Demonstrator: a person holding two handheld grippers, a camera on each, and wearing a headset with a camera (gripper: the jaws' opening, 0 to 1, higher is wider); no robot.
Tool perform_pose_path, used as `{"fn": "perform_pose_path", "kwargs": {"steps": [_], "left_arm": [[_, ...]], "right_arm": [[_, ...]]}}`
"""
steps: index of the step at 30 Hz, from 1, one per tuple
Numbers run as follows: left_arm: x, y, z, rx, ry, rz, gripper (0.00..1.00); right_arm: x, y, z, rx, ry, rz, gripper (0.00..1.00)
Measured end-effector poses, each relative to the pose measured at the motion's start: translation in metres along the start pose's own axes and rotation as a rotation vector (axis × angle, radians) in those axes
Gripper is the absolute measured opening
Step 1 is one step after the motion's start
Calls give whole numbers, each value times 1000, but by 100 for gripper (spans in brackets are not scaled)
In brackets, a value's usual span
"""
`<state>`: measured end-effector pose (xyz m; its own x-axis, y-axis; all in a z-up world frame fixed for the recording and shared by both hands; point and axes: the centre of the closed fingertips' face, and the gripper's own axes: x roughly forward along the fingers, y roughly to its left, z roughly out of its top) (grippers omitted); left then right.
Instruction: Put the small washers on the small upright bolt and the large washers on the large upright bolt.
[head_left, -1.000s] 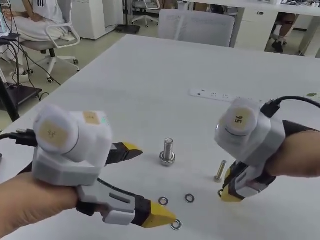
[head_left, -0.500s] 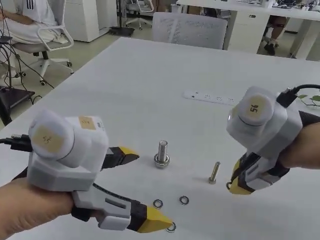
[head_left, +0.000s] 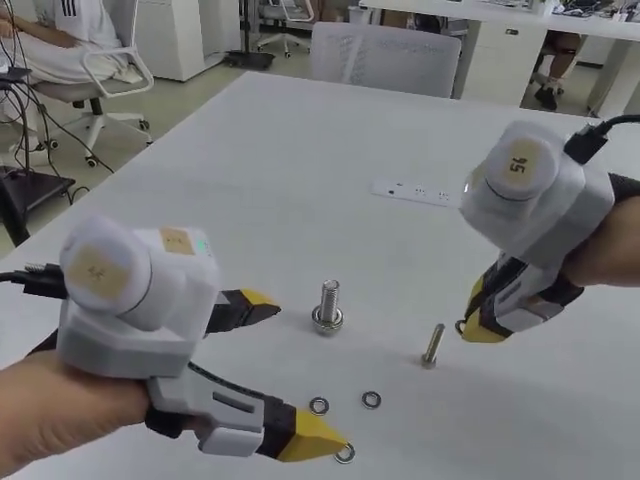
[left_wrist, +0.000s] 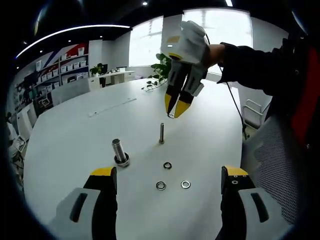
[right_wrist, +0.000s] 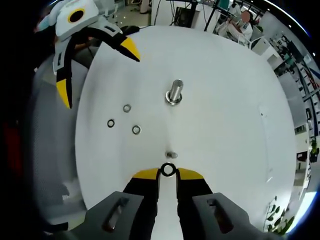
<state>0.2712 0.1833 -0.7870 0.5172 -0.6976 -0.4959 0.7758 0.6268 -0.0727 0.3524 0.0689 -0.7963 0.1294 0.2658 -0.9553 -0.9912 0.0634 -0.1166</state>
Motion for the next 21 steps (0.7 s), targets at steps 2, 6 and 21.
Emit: {"fn": "perform_pose_path", "kwargs": {"steps": [2,6,21], "left_arm": [[0,0,0,-1,0,2,86],[0,1,-1,-3,2,5,86],[-2,4,-2,-13,0,17,86]], "right_arm": [[1,-1,3,-5,-2,3,14],[5,-4,8,-19,2,7,14],[18,-5,10,-45,23,35,14]]}}
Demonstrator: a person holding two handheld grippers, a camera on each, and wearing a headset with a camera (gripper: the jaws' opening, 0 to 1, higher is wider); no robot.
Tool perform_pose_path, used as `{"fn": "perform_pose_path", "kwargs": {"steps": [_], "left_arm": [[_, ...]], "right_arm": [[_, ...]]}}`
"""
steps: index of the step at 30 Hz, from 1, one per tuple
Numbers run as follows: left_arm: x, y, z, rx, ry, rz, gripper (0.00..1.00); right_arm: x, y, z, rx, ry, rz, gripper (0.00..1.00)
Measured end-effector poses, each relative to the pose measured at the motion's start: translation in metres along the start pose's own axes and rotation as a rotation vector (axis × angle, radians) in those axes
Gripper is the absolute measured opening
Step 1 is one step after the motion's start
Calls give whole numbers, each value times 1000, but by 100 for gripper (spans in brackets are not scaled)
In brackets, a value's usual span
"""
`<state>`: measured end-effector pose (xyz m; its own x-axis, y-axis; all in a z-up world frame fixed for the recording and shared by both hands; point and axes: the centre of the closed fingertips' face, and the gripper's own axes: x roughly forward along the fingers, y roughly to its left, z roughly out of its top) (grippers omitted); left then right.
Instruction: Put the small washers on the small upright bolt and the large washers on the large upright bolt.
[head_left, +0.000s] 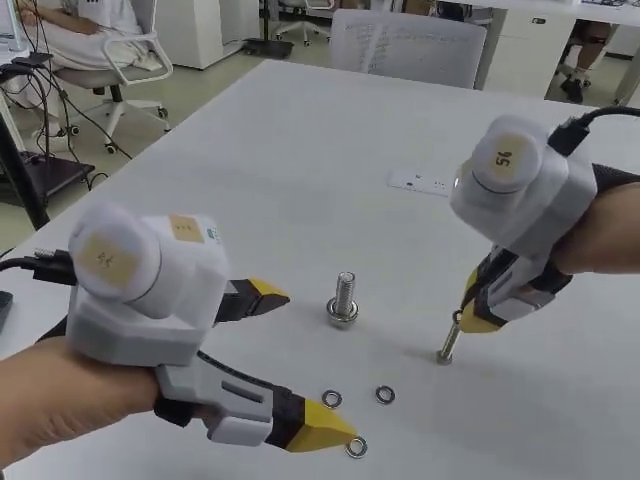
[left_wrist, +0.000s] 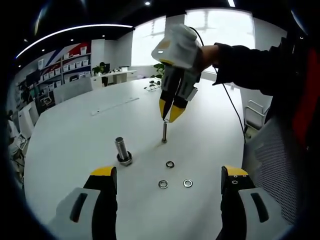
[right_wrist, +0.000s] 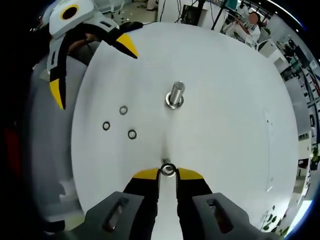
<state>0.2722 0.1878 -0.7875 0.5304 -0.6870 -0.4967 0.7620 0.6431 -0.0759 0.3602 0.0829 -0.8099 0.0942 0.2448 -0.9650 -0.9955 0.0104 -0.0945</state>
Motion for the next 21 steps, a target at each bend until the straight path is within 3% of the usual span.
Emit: {"fn": "perform_pose_path", "kwargs": {"steps": [21], "left_arm": [[-2,2,-2,-6,-3,8,86]], "right_arm": [[12,-1,-4,3,22,20,14]]}}
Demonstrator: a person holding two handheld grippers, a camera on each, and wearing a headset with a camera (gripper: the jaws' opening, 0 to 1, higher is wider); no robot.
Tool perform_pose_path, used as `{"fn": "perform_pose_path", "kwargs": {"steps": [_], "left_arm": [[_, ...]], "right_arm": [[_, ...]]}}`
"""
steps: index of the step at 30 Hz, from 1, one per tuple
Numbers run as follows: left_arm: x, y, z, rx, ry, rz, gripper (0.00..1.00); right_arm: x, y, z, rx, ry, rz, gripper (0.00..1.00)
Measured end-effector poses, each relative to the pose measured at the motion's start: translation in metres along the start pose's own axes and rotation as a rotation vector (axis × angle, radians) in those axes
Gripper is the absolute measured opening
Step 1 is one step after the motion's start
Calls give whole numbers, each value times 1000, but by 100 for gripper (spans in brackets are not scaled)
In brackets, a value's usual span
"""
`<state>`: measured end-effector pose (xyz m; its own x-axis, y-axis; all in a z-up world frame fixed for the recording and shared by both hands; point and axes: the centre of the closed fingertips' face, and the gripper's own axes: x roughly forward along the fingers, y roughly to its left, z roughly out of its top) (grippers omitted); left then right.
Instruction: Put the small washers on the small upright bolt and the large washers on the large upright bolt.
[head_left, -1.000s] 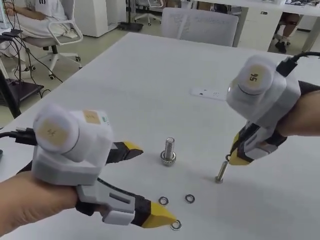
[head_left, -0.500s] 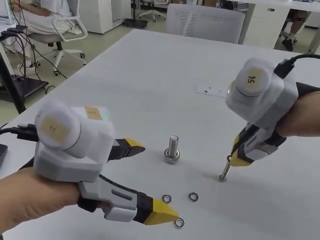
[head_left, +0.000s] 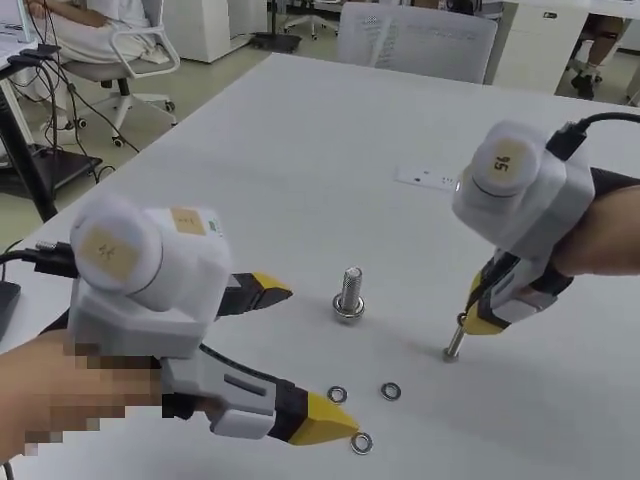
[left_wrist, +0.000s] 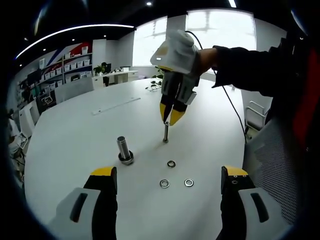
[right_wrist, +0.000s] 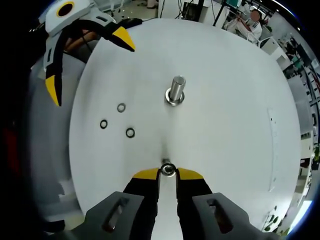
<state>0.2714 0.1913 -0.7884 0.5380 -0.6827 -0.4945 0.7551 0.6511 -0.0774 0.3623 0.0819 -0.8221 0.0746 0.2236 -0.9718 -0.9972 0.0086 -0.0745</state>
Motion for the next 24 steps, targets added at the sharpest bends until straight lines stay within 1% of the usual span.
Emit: {"fn": "perform_pose_path", "kwargs": {"steps": [9,12,24], "left_arm": [[0,0,-1,-3,2,0,86],[0,1,-2,-3,4,1,86],[0,2,-3,-9,8,3,86]], "right_arm": [[9,1,-1,9,6,15,14],[17,-1,-2,9,12,21,14],[37,2,-5,16,26,43,14]]}}
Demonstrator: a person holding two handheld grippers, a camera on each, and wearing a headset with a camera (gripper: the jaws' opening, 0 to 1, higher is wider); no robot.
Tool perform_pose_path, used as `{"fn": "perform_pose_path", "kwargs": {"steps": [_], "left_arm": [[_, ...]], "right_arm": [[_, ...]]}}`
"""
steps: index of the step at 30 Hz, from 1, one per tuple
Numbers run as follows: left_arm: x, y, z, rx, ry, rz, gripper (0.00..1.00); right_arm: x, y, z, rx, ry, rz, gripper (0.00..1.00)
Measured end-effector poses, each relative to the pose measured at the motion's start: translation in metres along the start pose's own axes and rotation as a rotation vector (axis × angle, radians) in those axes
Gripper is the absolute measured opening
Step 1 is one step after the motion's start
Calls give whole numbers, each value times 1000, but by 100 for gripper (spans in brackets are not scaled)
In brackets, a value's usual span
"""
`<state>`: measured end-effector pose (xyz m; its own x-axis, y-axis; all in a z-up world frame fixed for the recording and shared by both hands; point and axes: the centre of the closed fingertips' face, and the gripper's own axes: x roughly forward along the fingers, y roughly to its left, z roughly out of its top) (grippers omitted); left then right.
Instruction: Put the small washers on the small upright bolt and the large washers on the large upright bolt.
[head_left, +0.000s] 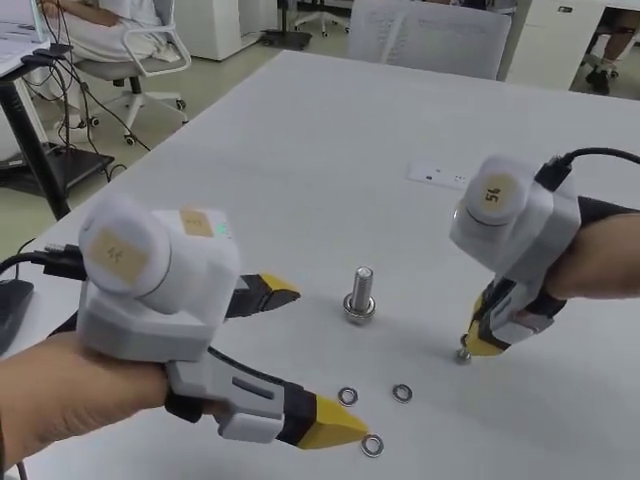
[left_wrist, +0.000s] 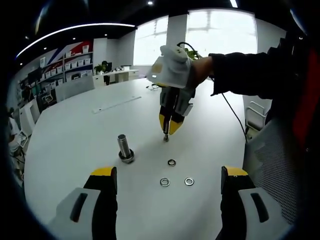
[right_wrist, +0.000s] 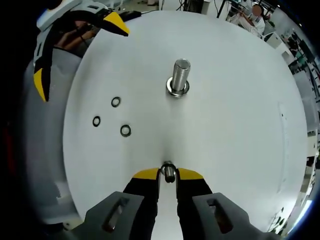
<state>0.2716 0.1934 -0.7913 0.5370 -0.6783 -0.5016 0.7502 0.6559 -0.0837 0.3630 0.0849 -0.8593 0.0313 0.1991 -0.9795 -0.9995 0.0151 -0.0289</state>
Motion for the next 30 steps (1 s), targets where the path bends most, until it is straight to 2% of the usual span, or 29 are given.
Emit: {"fn": "perform_pose_path", "kwargs": {"steps": [5,16,30], "left_arm": [[0,0,-1,-2,0,0,86],[0,1,-1,-6,1,3,86],[0,2,-2,-7,1,7,86]], "right_arm": [[9,1,-2,2,5,4,14],[14,3,-7,5,12,12,14],[13,-9,-15,27,15,-4,14]]}}
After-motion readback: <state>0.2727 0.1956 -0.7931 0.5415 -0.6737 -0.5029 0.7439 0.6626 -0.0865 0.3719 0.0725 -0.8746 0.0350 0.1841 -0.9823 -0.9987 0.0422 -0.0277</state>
